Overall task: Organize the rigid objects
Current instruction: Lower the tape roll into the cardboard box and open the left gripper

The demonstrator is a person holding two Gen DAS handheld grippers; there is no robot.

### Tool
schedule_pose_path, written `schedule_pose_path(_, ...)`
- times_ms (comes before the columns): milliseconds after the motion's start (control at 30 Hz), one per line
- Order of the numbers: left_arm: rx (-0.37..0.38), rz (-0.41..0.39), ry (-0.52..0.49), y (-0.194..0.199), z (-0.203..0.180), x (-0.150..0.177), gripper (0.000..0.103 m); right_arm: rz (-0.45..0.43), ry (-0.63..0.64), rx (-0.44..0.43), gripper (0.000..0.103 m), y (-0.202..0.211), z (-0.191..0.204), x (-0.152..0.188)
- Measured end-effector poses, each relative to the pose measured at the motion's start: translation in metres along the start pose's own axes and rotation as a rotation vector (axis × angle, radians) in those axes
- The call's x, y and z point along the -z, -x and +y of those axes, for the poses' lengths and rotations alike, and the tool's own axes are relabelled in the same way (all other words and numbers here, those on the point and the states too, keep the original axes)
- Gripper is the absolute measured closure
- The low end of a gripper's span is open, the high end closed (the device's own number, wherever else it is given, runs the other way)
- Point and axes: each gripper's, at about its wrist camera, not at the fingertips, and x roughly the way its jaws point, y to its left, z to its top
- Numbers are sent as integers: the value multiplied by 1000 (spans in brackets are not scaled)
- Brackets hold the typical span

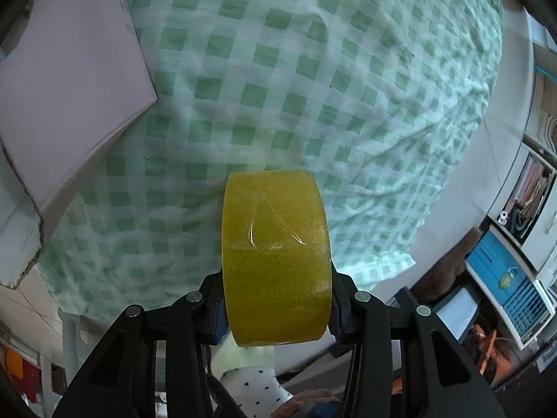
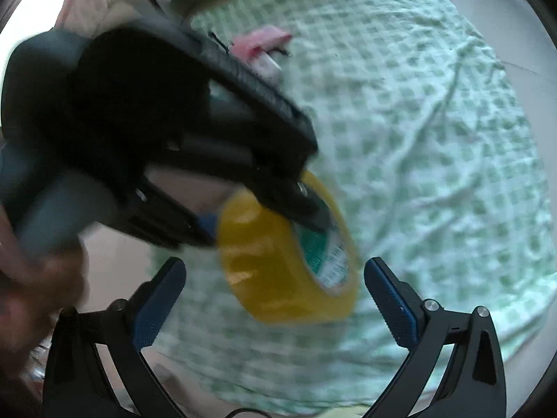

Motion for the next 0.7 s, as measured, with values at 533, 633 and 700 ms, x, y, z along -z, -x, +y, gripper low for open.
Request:
schedule_pose_path(533,-12,-72,-164,35,-34,26,61,81,17,-71,44,7,14,-30)
schedule_pose_path(633,26,-135,-209,66,-43,43,61,37,39,-84,44,31,23,-41)
schedule_pose_path(700,58,-170,-210,89,-39,52,61,5,79,-76,44,44,40,-50)
